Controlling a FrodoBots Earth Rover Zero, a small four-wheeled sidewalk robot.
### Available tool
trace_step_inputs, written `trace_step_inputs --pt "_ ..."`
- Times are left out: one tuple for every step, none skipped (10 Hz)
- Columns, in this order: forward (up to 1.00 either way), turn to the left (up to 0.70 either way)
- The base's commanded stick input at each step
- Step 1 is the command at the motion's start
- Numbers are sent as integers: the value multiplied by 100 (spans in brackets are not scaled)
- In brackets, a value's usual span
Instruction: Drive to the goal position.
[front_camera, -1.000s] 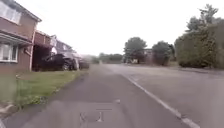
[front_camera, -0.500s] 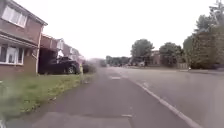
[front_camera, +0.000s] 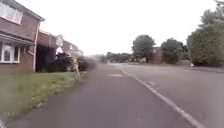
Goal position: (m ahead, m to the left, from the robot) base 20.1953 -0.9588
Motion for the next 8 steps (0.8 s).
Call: trace_step_inputs --pt "100 0" --pt "100 0" --pt "100 0" --pt "100 0" --pt "100 0" --pt "100 0" --pt "100 0" --pt "100 0"
